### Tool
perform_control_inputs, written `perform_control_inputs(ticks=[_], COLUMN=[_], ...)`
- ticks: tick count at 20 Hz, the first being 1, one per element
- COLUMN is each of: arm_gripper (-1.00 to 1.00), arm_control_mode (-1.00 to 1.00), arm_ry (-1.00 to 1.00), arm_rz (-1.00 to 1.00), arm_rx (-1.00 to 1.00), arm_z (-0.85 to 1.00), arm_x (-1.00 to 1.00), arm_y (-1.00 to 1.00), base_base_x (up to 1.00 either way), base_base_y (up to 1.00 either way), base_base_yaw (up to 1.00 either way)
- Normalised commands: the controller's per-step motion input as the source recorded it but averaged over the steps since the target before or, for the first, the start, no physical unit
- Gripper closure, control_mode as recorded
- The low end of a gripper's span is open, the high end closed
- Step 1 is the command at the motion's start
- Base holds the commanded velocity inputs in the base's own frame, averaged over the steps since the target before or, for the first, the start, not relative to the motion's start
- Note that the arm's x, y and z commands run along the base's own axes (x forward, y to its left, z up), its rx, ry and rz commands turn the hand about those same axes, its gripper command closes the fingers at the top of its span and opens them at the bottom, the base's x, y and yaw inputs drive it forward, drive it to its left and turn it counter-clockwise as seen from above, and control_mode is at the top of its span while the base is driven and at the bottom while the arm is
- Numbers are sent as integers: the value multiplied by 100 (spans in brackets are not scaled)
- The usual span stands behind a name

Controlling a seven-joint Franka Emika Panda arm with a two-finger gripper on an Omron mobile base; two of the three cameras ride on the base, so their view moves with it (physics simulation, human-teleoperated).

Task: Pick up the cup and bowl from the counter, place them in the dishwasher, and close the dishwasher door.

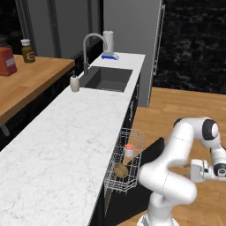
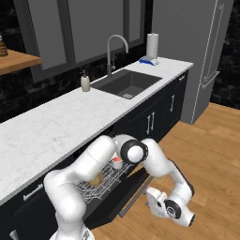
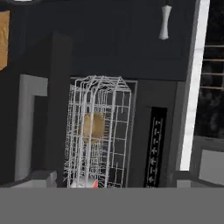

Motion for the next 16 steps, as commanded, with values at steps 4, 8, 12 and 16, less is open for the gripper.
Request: perform_control_inputs(ticks=[4,8,12,16], arm_gripper=[-100,-100,-100,-100], arm_control_mode=[-100,-100,-100,-100], arm_ry=[10,9,7,3], arm_rz=[0,0,0,0], arm_rx=[35,22,9,2], arm_z=[-71,-70,-70,-72], arm_x=[65,70,65,60], arm_y=[0,1,6,2], base_base_x=[0,0,0,0], base_base_y=[0,0,0,0], base_base_yaw=[0,0,0,0])
